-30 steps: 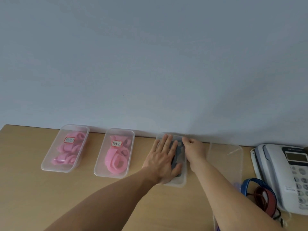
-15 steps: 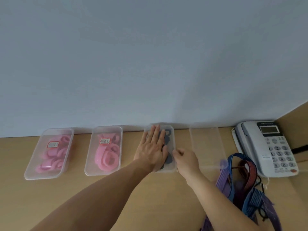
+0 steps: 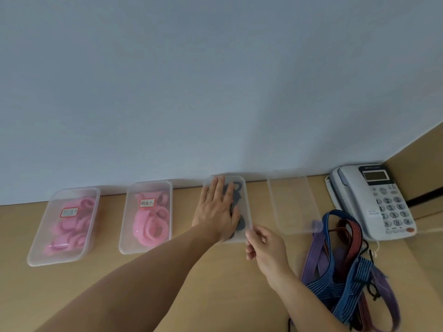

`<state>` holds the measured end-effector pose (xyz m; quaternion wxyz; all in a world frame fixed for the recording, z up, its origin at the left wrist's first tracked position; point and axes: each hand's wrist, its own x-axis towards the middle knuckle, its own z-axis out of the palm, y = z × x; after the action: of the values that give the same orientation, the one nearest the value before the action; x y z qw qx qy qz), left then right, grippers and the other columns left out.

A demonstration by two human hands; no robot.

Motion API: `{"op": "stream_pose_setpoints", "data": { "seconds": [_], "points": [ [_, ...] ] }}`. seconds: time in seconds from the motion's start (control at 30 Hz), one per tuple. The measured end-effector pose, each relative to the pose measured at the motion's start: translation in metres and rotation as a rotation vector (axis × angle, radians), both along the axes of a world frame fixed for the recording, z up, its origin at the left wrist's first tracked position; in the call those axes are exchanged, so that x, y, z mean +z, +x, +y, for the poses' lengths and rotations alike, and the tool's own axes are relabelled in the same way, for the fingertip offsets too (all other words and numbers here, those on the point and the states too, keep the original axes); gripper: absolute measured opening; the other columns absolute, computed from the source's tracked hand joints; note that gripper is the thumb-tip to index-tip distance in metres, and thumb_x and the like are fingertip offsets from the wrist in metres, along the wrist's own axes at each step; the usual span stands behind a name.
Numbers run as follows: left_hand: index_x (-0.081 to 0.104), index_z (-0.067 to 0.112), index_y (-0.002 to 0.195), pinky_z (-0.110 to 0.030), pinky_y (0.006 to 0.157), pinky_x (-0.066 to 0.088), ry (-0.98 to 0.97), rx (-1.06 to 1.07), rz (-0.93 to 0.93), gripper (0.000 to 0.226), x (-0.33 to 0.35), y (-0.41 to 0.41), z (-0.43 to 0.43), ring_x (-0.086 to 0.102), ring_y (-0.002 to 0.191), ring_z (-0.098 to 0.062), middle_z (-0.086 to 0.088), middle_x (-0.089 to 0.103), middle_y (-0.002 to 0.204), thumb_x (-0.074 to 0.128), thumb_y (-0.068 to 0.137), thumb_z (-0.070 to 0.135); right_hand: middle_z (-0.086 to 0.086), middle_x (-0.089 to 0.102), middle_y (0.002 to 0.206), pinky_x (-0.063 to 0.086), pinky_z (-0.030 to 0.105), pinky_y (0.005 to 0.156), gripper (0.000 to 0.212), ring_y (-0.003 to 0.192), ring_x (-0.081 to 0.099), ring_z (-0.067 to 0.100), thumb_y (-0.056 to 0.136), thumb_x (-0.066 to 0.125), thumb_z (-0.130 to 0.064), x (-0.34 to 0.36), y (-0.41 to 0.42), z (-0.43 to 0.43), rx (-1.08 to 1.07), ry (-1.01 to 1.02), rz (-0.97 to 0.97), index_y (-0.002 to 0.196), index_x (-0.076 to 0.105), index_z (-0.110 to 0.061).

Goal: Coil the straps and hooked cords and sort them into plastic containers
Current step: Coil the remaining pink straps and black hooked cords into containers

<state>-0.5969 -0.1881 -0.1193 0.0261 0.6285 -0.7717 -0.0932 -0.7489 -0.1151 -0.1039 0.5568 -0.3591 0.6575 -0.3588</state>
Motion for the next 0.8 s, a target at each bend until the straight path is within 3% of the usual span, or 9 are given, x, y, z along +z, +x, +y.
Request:
{"op": "stream_pose_setpoints", "data": {
  "seconds": [0.13, 0.2, 0.27, 0.33, 0.4, 0.63, 0.8],
  "points": [
    [0.005, 0.022, 0.157, -0.042, 0.12, -0.01, -0.016, 0.006, 0.021, 0.073, 0.006, 0.001, 0.003, -0.012, 0.151, -0.03, -0.018, -0.006, 0.164, 0.005, 0.091, 0.055, 0.001, 0.059, 0.059, 0.05, 0.033, 0.051, 0.021, 0.054, 0.054, 0.014, 0.093, 0.063, -0.013, 0.005, -0.003, -0.006, 0.06, 0.02, 0.036, 0.075, 0.069, -0.019],
    [0.005, 0.026, 0.156, -0.048, 0.12, -0.007, -0.011, 0.048, -0.003, 0.073, 0.007, 0.001, 0.005, -0.017, 0.149, -0.037, -0.024, -0.011, 0.162, 0.005, 0.09, 0.057, 0.003, 0.061, 0.063, 0.05, 0.039, 0.059, 0.015, 0.057, 0.055, 0.017, 0.093, 0.062, -0.017, 0.007, -0.004, -0.012, 0.127, 0.011, 0.152, 0.08, 0.069, -0.016],
    [0.005, 0.03, 0.156, -0.053, 0.119, -0.004, -0.001, 0.082, -0.019, 0.072, 0.007, 0.001, 0.005, -0.018, 0.148, -0.043, -0.027, -0.011, 0.161, 0.007, 0.09, 0.058, 0.013, 0.063, 0.069, 0.047, 0.041, 0.064, 0.027, 0.062, 0.055, 0.026, 0.096, 0.056, -0.025, 0.008, -0.002, -0.024, 0.215, -0.047, 0.334, 0.086, 0.066, -0.003],
    [0.003, 0.03, 0.156, -0.053, 0.119, -0.002, 0.009, 0.091, -0.022, 0.073, 0.006, 0.0, 0.004, -0.018, 0.148, -0.043, -0.028, -0.012, 0.161, 0.006, 0.09, 0.058, 0.014, 0.063, 0.071, 0.044, 0.036, 0.061, 0.037, 0.067, 0.057, 0.03, 0.1, 0.048, -0.03, 0.01, 0.002, -0.039, 0.285, -0.099, 0.483, 0.08, 0.062, -0.001],
    [0.0, 0.03, 0.156, -0.051, 0.12, -0.002, 0.021, 0.098, -0.011, 0.075, 0.004, 0.001, 0.003, -0.02, 0.147, -0.042, -0.027, -0.015, 0.16, 0.003, 0.088, 0.061, 0.008, 0.058, 0.065, 0.031, 0.023, 0.05, 0.038, 0.062, 0.051, 0.025, 0.1, 0.047, -0.027, 0.009, 0.005, -0.05, 0.326, -0.132, 0.592, 0.073, 0.057, -0.004],
    [-0.006, 0.03, 0.155, -0.048, 0.121, -0.006, 0.052, 0.101, 0.025, 0.076, 0.005, 0.002, 0.004, -0.03, 0.145, -0.037, -0.024, -0.022, 0.159, 0.002, 0.087, 0.064, 0.015, 0.062, 0.07, 0.031, 0.021, 0.048, 0.036, 0.057, 0.044, 0.02, 0.101, 0.047, -0.023, 0.002, 0.013, -0.048, 0.258, -0.155, 0.598, 0.074, 0.057, -0.001],
    [0.004, 0.019, 0.157, -0.047, 0.121, -0.008, 0.042, 0.166, 0.012, 0.082, 0.01, 0.016, 0.008, -0.025, 0.148, -0.032, -0.019, -0.018, 0.162, 0.0, 0.088, 0.063, 0.002, 0.055, 0.066, 0.029, 0.02, 0.048, 0.036, 0.058, 0.046, 0.016, 0.101, 0.045, -0.024, 0.009, 0.023, -0.054, 0.354, -0.153, 0.618, 0.071, 0.056, -0.007]
  ]
}}
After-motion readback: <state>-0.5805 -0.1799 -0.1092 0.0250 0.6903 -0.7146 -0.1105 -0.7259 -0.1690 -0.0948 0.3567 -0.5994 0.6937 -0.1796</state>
